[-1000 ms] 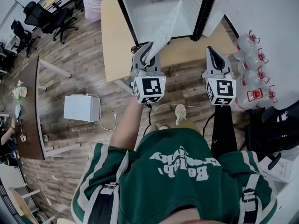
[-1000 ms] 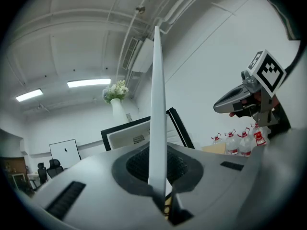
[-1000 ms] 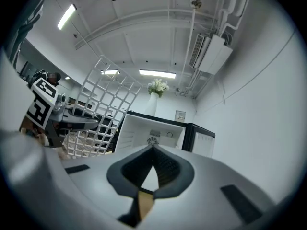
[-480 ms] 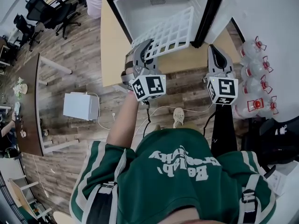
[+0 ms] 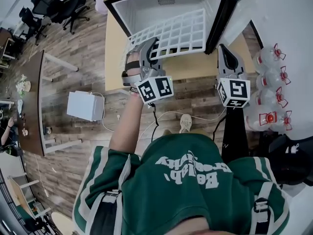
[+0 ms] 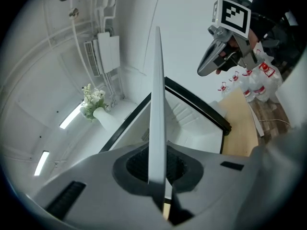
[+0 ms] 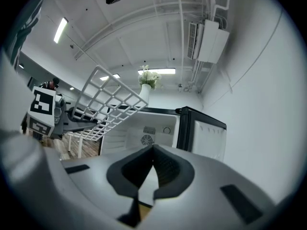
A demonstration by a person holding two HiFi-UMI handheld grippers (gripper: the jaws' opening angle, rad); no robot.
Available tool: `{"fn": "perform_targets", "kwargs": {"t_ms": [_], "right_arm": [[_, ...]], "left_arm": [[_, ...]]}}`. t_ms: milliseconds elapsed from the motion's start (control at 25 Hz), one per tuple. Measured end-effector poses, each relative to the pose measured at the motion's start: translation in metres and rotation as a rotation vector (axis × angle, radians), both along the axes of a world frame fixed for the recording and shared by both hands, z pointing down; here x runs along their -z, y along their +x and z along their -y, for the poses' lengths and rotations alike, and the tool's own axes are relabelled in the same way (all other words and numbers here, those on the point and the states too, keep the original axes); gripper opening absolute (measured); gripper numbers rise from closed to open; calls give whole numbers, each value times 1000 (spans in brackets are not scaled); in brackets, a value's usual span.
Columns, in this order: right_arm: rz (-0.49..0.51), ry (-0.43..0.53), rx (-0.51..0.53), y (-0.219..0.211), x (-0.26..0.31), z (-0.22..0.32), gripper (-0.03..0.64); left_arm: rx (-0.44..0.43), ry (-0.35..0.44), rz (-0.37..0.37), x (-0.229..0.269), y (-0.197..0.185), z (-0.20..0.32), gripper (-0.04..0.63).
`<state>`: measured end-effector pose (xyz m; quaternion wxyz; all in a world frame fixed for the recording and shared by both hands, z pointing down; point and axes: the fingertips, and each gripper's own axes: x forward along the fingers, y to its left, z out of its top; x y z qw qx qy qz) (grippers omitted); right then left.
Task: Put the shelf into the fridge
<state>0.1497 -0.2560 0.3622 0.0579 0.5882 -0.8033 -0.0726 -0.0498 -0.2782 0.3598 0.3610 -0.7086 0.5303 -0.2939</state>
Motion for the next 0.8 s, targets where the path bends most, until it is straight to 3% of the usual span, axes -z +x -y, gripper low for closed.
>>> {"fn": "perform_targets", "kwargs": {"t_ms": [800], "right_arm": [[67, 29, 104, 29, 8, 45, 4]], "left_arm": [[142, 66, 398, -8, 34, 35, 26]]}}
